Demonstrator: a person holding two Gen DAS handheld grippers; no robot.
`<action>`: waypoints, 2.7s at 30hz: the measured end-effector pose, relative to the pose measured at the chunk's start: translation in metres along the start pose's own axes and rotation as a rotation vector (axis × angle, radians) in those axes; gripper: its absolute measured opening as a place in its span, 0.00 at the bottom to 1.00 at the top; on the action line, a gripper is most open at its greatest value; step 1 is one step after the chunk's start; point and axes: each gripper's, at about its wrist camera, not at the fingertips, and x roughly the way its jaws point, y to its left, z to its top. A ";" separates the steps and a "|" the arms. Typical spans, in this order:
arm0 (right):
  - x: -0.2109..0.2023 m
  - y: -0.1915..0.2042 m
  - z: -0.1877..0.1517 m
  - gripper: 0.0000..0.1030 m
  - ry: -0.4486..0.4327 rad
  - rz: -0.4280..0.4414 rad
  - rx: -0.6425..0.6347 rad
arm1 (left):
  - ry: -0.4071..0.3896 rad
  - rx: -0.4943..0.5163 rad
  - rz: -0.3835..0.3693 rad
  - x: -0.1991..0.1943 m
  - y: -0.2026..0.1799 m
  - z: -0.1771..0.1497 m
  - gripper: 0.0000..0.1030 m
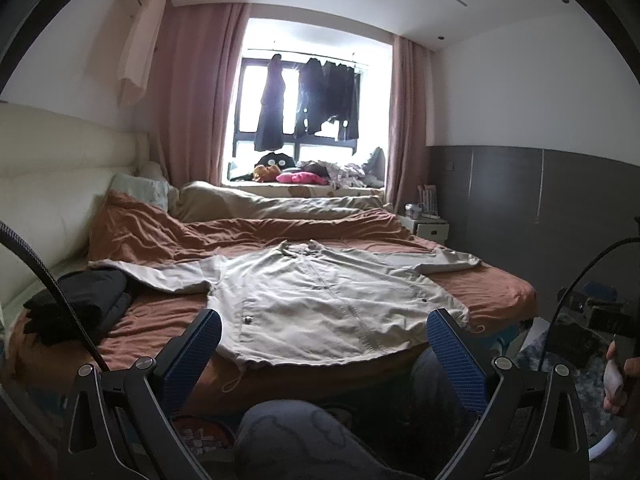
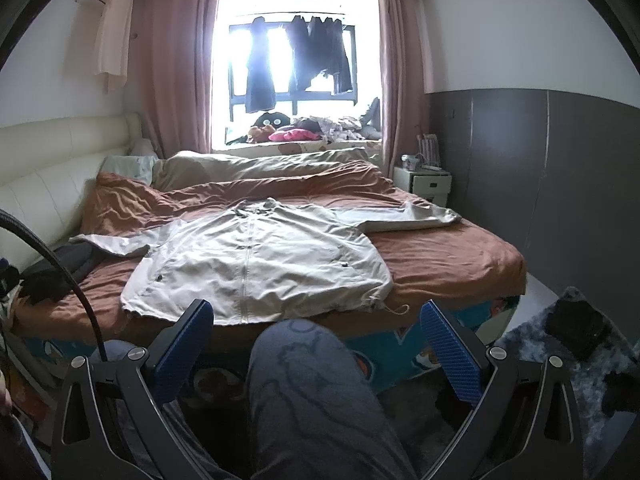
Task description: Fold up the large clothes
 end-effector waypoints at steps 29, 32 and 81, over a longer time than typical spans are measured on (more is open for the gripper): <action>0.223 -0.013 0.098 1.00 0.053 0.298 0.019 | 0.105 -0.137 0.332 0.107 0.069 0.055 1.00; 0.237 -0.008 0.103 1.00 0.040 0.297 0.003 | 0.125 -0.132 0.356 0.123 0.078 0.059 1.00; 0.617 0.231 0.156 0.63 0.496 0.584 0.198 | 0.379 -0.549 0.593 0.388 0.442 0.066 0.60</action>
